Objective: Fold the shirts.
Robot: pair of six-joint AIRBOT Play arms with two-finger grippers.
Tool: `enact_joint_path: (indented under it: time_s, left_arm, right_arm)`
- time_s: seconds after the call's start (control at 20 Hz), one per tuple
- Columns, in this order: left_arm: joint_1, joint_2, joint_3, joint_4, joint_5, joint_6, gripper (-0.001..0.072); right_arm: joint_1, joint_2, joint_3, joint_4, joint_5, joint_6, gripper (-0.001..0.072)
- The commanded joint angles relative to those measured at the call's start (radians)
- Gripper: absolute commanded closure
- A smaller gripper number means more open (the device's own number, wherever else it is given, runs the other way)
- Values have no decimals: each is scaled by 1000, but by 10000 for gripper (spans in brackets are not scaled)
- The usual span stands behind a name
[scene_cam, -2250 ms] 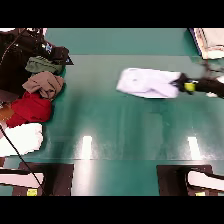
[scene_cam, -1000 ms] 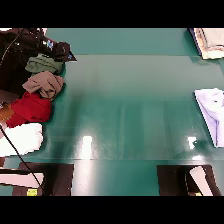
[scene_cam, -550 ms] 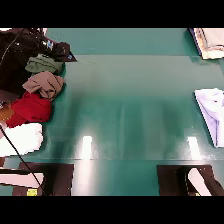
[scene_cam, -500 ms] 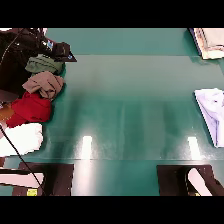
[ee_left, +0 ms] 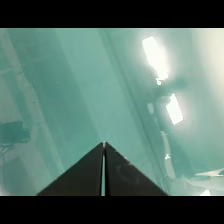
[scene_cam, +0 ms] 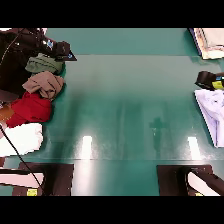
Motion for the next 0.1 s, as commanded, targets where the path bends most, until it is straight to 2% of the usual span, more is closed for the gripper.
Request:
enact_joint_path:
  time_s: [0.0, 0.05]
  left_arm:
    - [0, 0, 0, 0, 3, 0, 684]
    - [0, 0, 0, 0, 4, 0, 684]
  right_arm:
    - [52, -29, 34, 2, 18, 1, 696]
    - [53, -29, 34, 3, 19, 1, 696]
